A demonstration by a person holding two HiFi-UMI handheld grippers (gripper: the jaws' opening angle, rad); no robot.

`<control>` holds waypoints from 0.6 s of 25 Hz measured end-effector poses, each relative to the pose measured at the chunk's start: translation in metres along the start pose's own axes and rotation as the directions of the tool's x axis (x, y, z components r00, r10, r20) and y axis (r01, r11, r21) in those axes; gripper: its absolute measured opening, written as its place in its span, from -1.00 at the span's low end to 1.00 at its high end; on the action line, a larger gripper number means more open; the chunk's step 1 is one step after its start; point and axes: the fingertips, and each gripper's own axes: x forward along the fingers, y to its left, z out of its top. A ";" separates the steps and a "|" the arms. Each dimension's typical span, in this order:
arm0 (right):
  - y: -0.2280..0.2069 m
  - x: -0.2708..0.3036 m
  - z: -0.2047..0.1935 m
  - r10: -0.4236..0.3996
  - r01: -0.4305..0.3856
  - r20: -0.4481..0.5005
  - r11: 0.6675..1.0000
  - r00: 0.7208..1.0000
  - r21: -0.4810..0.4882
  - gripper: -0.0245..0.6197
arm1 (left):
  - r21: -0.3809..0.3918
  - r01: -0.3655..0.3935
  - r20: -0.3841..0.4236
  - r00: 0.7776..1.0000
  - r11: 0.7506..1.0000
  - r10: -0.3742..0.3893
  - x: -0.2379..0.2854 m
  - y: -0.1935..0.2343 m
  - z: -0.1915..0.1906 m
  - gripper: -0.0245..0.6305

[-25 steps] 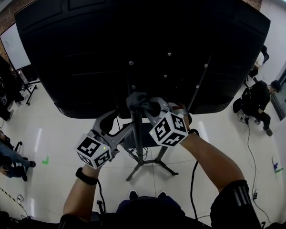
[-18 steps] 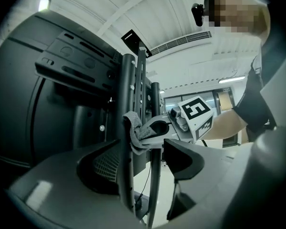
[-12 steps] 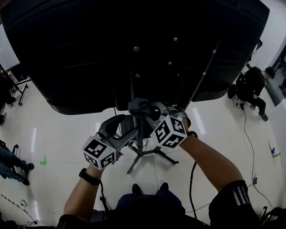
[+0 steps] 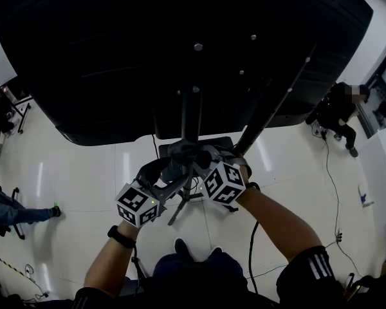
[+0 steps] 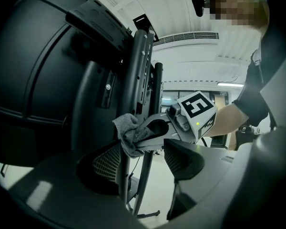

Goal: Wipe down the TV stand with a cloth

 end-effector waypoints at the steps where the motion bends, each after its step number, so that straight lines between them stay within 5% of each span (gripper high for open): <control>1: 0.003 0.003 -0.004 0.007 -0.007 -0.001 1.000 1.000 0.005 -0.83 | -0.008 -0.005 -0.006 1.000 1.000 0.005 0.001 0.001 -0.005 0.02; 15: 0.071 0.072 -0.094 0.164 -0.159 -0.026 0.979 0.986 0.130 -0.83 | -0.153 -0.073 -0.101 0.993 0.986 0.058 0.024 0.023 -0.118 0.03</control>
